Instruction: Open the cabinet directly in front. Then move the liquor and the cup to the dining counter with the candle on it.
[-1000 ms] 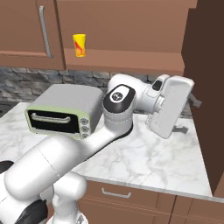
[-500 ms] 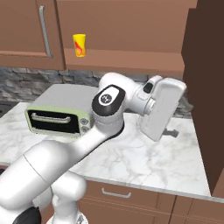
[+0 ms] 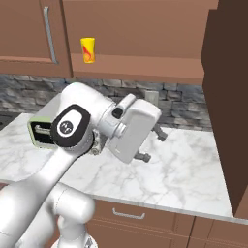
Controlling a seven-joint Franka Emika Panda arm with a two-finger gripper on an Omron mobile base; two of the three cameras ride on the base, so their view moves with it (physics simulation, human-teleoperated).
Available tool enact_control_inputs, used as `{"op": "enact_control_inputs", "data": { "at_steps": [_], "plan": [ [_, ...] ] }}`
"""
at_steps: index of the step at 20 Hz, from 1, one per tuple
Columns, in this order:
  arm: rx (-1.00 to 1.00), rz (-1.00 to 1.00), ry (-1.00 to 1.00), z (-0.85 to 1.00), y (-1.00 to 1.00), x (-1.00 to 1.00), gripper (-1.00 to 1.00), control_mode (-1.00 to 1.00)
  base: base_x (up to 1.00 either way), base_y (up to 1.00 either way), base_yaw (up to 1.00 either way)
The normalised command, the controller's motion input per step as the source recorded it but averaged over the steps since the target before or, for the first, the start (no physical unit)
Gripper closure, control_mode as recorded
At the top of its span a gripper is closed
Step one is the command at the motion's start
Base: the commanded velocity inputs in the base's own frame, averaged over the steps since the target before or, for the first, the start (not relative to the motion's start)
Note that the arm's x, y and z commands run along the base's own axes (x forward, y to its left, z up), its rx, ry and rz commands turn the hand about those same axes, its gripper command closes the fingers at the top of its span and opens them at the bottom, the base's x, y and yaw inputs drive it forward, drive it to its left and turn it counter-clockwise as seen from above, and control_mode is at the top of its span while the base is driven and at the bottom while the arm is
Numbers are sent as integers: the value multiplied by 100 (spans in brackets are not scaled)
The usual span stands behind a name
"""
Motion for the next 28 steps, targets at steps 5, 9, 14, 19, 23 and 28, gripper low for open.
{"op": "enact_control_inputs", "data": {
  "at_steps": [5,9,14,19,23,28],
  "plan": [
    [13,16,-31,-29,100,-31,-100,-100,0,0,0],
    [18,18,-33,-22,94,-28,-100,-100,0,0,0],
    [19,22,-40,-11,94,-35,-100,-100,0,0,0],
    [25,31,-45,0,90,-9,-100,-100,0,0,0],
    [25,39,-47,0,79,-4,-100,-100,0,0,0],
    [22,48,-44,0,61,0,-100,-100,0,0,0]
  ]
}}
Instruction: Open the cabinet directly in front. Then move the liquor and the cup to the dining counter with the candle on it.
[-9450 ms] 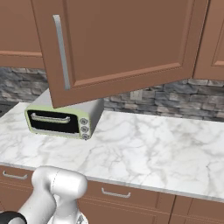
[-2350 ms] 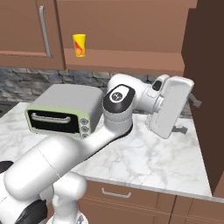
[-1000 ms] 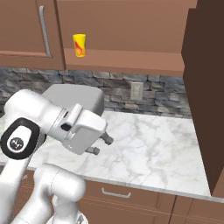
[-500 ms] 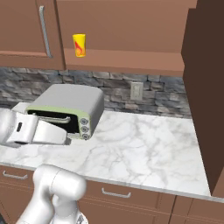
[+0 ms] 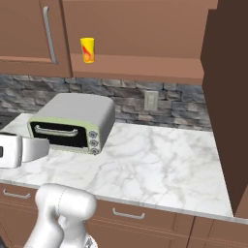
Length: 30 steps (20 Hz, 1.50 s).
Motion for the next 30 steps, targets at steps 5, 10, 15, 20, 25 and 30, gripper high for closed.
{"op": "enact_control_inputs", "data": {
  "at_steps": [5,10,15,20,25,30],
  "plan": [
    [17,49,-36,4,48,0,-100,-100,0,0,0],
    [11,39,-21,37,28,0,-100,-100,0,0,0],
    [11,22,-24,25,24,0,-100,-100,0,0,0],
    [7,1,-29,9,29,0,-100,-100,0,0,0],
    [0,-13,-27,0,22,2,-100,-100,0,0,0],
    [0,-19,-15,5,5,5,-100,-100,0,0,0]
  ]
}}
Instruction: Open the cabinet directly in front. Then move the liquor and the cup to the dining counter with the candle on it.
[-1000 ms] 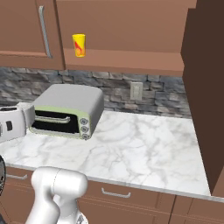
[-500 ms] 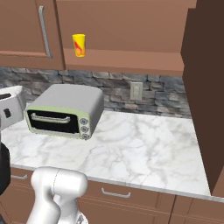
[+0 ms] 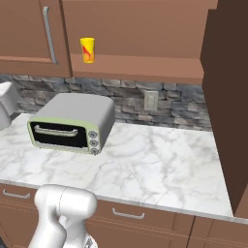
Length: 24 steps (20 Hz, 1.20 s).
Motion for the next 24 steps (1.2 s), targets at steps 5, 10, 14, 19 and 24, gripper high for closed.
{"op": "enact_control_inputs", "data": {
  "at_steps": [5,10,14,19,24],
  "plan": [
    [0,-16,-9,7,0,0,-100,-100,0,0,0],
    [1,-2,0,0,-16,4,-100,-100,0,0,0],
    [4,0,0,0,-11,12,-100,-100,0,0,0],
    [6,-6,0,0,0,17,-100,-100,0,0,0],
    [2,-16,0,0,19,26,-100,-100,0,0,0]
  ]
}}
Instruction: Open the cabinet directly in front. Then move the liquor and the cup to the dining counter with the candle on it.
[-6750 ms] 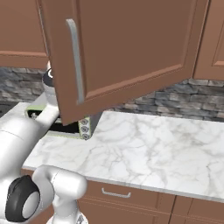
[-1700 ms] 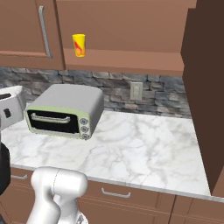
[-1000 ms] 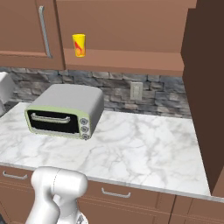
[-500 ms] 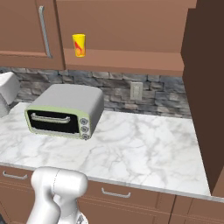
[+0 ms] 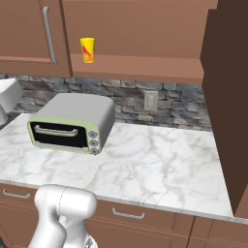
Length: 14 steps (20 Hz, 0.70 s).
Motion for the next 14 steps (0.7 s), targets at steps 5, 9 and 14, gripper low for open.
{"op": "enact_control_inputs", "data": {
  "at_steps": [5,9,14],
  "plan": [
    [1,-15,0,0,10,37,-100,-100,0,0,0],
    [0,-10,0,0,0,34,-100,-100,0,0,0],
    [2,-4,0,0,0,27,-100,-100,0,0,0]
  ]
}}
